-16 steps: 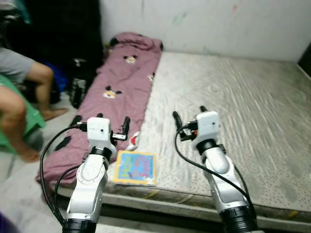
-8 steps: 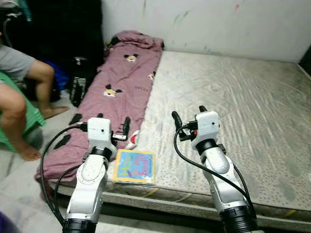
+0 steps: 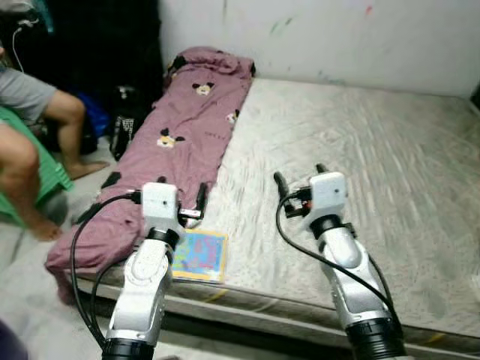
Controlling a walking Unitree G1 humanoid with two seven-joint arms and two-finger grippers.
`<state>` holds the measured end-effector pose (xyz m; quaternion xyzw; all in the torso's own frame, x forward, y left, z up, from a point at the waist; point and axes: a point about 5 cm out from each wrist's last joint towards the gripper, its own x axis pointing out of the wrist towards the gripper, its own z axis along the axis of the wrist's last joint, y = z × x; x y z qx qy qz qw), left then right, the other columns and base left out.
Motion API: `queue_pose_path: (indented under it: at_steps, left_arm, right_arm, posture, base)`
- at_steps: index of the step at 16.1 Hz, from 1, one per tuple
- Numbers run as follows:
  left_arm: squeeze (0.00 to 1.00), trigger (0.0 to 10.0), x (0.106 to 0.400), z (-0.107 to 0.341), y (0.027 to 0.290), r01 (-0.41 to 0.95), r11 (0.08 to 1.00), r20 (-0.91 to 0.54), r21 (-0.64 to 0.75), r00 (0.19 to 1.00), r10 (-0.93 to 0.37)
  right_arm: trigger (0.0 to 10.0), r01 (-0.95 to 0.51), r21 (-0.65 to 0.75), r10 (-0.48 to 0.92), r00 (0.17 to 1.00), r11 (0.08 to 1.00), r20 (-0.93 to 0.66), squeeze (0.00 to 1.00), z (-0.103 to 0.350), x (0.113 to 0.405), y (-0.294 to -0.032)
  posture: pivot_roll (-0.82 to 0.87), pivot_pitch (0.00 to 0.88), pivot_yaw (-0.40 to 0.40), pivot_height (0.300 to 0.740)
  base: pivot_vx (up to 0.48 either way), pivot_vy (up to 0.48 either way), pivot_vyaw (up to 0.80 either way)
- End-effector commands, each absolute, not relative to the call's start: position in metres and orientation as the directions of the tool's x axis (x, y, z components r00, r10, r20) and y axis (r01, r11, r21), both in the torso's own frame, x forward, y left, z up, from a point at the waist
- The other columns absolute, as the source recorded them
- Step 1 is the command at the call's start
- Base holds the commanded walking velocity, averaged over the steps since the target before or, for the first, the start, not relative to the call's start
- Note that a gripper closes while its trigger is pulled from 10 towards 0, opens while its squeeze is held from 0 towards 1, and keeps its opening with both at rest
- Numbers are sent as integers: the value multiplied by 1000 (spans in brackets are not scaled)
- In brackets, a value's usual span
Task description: Clean up the room
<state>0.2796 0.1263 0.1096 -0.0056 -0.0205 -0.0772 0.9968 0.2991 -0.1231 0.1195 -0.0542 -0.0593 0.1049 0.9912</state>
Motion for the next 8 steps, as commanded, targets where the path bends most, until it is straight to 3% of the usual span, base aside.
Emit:
queue_pose_path:
  at_steps: [1,8]
  left_arm:
    - [0,10000,280,109,133,129,992,33,4,991,-130]
    - [0,10000,280,109,132,131,991,33,2,991,-131]
  right_arm:
    - [10000,-212,-108,224,967,971,123,0,123,300,-117]
    - [10000,-211,-109,224,967,971,121,0,123,300,-117]
  posture:
    - [12,0,-26,740]
    - [10,0,-26,740]
  base:
    - [0,-300,0]
    - [0,-303,0]
